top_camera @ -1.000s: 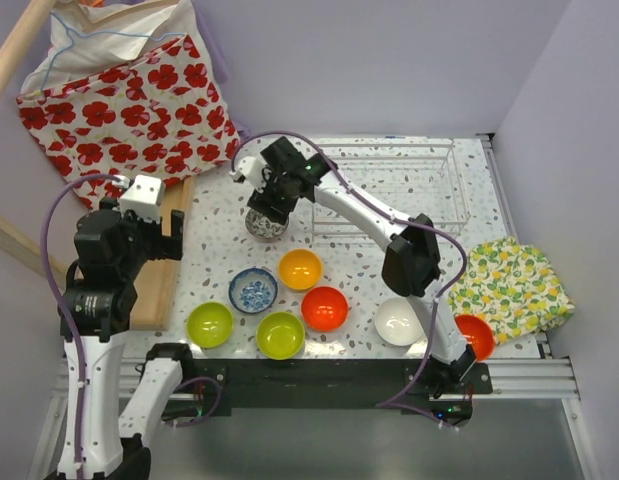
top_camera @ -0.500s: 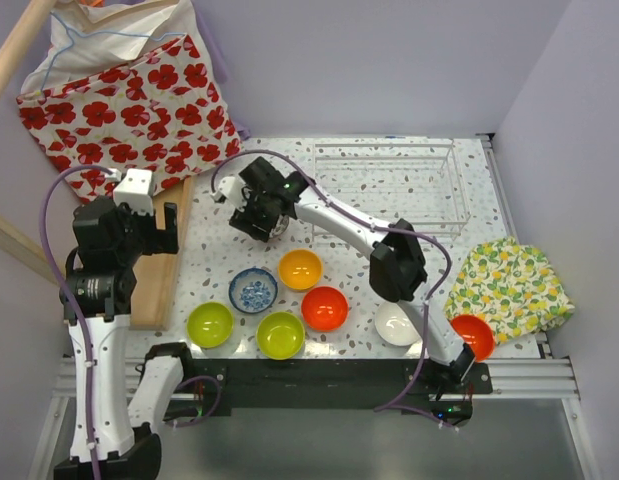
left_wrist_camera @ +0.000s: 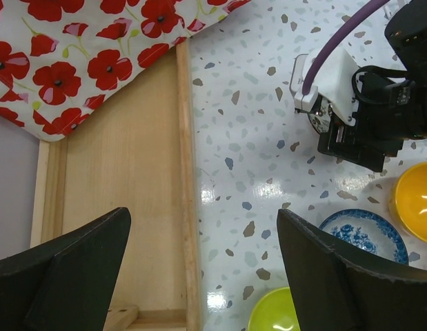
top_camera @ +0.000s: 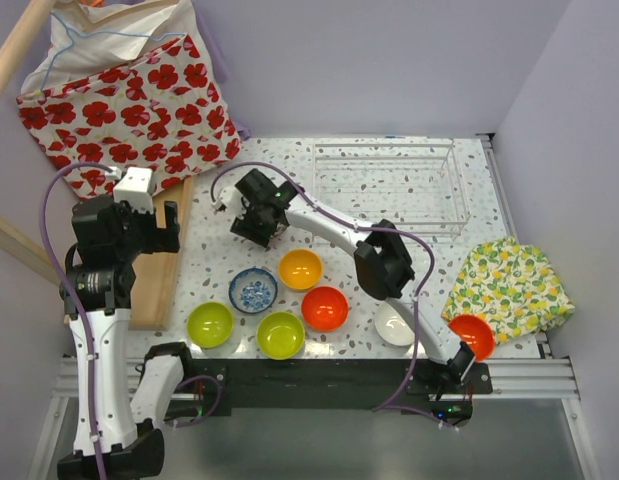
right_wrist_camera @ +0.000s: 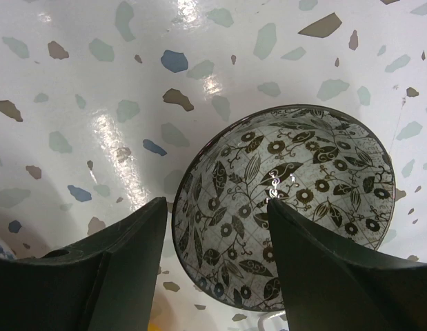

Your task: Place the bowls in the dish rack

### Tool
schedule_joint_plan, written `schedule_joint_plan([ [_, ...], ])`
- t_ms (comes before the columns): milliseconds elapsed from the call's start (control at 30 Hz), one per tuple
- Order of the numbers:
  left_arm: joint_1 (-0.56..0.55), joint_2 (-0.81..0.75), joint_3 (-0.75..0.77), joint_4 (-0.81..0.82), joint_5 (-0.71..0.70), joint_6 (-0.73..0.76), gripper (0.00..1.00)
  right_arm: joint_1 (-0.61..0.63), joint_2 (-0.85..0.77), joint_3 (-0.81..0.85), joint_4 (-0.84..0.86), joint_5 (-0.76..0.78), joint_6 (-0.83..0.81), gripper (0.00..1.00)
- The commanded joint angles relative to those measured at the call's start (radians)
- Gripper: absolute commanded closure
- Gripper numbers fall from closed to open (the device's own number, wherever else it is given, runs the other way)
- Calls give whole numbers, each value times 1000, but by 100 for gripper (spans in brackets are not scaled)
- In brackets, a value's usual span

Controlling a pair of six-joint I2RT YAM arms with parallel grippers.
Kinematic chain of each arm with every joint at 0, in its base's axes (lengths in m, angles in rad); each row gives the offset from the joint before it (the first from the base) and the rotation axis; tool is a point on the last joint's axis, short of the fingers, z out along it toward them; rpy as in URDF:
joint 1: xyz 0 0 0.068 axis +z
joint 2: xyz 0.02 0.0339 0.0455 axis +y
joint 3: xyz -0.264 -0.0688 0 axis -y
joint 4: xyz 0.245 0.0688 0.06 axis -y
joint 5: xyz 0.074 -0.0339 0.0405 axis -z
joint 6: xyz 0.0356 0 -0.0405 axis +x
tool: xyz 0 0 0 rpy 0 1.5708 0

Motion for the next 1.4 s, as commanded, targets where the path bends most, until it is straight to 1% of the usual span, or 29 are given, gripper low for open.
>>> schedule_joint_plan([
  [0,14,4,-6,27,32,-24,8,9,4,60,35,30,20,43],
  [33,13,4,-7,26,33,-24,8,7,4,62,35,50,21,45],
  [100,13,4,-7,27,39,-24,8,10,-1,59,38,51,21,51],
  [200,14,-1,-14,30,47,-24,8,12,-15,53,38,53,15,58],
  [233,14,-2,-20,32,50,-24,8,13,-19,45,38,51,14,63],
  [300,13,-4,-26,33,56,-26,8,13,-18,42,26,48,7,71],
  [333,13,-7,-31,35,58,-27,8,15,-18,42,23,47,6,78],
  [400,13,-10,-34,36,64,-29,8,16,-24,41,14,44,1,86],
  [433,13,-11,-36,36,64,-29,8,16,-27,34,11,42,3,94],
  [500,13,-14,-39,38,73,-27,8,18,-45,31,3,36,1,100],
  [700,1,-39,-63,96,113,-13,8,18,-146,50,-15,35,30,100],
  [800,-9,-45,-66,142,128,-7,8,13,-188,131,-61,-30,49,100],
  [867,-16,-42,-71,170,157,-7,9,10,-229,148,-42,-36,66,100],
  [900,-19,-34,-71,200,171,-9,9,7,-283,137,-23,-38,63,100],
  [933,-25,-28,-68,216,185,-7,9,9,-315,93,3,-24,64,100],
  [967,-30,-21,-65,230,203,-10,10,1,-346,64,64,1,70,100],
  [1033,-41,31,-39,266,222,-15,10,-20,-433,-4,122,5,89,100],
  [1067,-45,57,-19,270,248,-15,10,-60,-458,-16,162,-2,136,100],
  [1100,-56,123,2,274,248,-15,10,-85,-473,-22,172,-11,167,100],
  [1133,-94,159,47,277,239,-27,11,-114,-493,-21,178,-19,203,100],
  [1167,-126,195,73,277,192,-27,11,-181,-499,-18,182,-56,289,100],
  [1200,-162,269,123,279,158,-26,11,-218,-504,-15,182,-79,332,100],
  [1233,-242,304,142,283,130,-18,11,-256,-515,-19,186,-96,369,100],
  [1267,-257,333,156,296,136,-18,11,-330,-521,-30,198,-120,453,100],
  [1300,-262,393,180,322,139,-30,11,-364,-529,-62,208,-183,484,100],
  [1333,-265,427,196,332,141,-59,11,-397,-535,-77,215,-221,512,100],
  [1367,-268,500,210,337,150,-69,11,-454,-544,-93,224,-247,550,100],
])
